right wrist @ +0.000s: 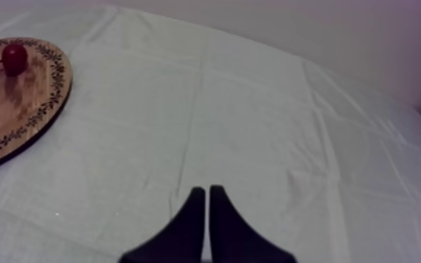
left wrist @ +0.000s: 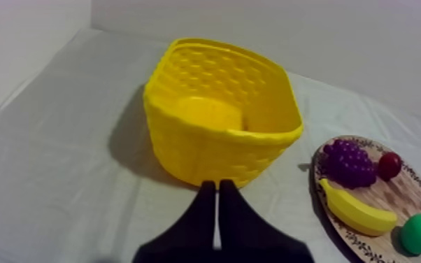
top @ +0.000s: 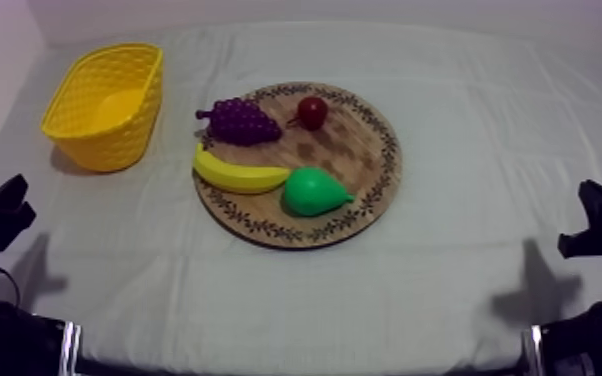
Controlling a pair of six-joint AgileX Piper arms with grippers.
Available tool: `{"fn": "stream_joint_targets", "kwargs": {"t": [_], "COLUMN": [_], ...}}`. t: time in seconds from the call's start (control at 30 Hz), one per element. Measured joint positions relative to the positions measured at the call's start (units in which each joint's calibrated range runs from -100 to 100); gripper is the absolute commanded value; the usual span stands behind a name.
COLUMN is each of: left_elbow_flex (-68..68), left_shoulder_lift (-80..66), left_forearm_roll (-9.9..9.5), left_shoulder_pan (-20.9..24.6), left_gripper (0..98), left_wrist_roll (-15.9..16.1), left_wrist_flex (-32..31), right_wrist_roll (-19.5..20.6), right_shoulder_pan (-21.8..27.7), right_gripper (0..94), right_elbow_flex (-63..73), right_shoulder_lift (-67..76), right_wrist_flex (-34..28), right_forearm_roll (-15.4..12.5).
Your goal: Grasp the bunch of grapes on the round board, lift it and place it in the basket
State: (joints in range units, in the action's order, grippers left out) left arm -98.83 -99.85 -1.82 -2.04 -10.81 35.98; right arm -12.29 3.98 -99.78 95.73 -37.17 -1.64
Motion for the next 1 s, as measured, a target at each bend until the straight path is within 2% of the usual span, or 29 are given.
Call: {"fn": "stream_joint_targets", "kwargs": {"t": [0.47,0.6,0.77,0.9,1.0], "left_elbow_flex": [-0.1,-0.1,-0.4,0.8,4.2], "left_shoulder_lift": [-0.2,-0.2,0.5,3.3,6.9], "left_forearm_roll": [-0.11,-1.30,-1.61,0.04,0.37], "left_shoulder_pan": [-0.6,-0.6,-0.6,-1.1,-1.1], "left_gripper": [0.1,0.0,0.0,0.0,0.0], "left_wrist_roll": [-0.1,-0.3,2.8,5.3,6.3], "left_wrist_flex": [-0.1,0.0,-1.4,-6.9,-8.6], "right_wrist_roll": [0.0,0.0,0.0,0.0,0.0], "right_shoulder_pan": [0.0,0.0,0.0,0.0,0.0], "right_gripper": [0.5,0.5,0.5,0.5,0.5], "right_elbow_flex": [0.0,0.0,0.0,0.0,0.0], "right_shoulder_lift": [0.0,0.0,0.0,0.0,0.0], "right_wrist_flex": [0.0,0.0,0.0,0.0,0.0], "right_forearm_roll": [0.0,0.0,0.0,0.0,0.0]}}
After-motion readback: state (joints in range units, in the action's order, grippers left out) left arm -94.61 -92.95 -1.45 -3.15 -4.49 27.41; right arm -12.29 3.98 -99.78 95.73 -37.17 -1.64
